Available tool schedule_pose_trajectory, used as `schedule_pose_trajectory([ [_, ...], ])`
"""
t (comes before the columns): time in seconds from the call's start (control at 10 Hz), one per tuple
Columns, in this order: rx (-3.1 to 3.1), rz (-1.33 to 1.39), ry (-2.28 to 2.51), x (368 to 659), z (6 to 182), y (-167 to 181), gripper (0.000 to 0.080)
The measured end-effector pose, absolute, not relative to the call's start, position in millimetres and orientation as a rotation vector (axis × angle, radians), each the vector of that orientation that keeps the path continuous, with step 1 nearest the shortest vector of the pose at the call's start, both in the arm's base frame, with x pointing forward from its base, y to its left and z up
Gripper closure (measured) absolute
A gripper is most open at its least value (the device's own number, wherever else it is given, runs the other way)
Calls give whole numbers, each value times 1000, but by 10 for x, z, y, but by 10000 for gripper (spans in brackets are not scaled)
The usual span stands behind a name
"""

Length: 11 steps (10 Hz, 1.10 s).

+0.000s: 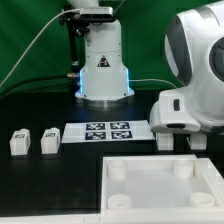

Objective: Assemble one leg

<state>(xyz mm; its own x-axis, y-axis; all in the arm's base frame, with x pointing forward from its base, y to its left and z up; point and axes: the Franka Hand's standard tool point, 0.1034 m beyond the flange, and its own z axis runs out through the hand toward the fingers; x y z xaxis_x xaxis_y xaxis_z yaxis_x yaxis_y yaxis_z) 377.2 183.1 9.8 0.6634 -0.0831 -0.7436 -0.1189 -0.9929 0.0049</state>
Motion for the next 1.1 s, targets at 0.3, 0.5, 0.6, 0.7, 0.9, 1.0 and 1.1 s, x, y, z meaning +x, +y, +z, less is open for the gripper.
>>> schedule_pose_trajectory([
  [0.3,-2825,1259,172,3772,98,1831,510],
  [0.5,-2825,1259,172,3772,98,1831,509],
  [0.6,-2829,1252,169,3796,114,1818,509],
  [0.7,-2882,1173,88,3990,281,1710,509],
  [0.9,-2914,1001,-18,4326,704,1489,509],
  [1.0,-2969,799,-53,4519,858,1356,509],
  [1.1,-3002,639,-66,4629,1041,1249,508],
])
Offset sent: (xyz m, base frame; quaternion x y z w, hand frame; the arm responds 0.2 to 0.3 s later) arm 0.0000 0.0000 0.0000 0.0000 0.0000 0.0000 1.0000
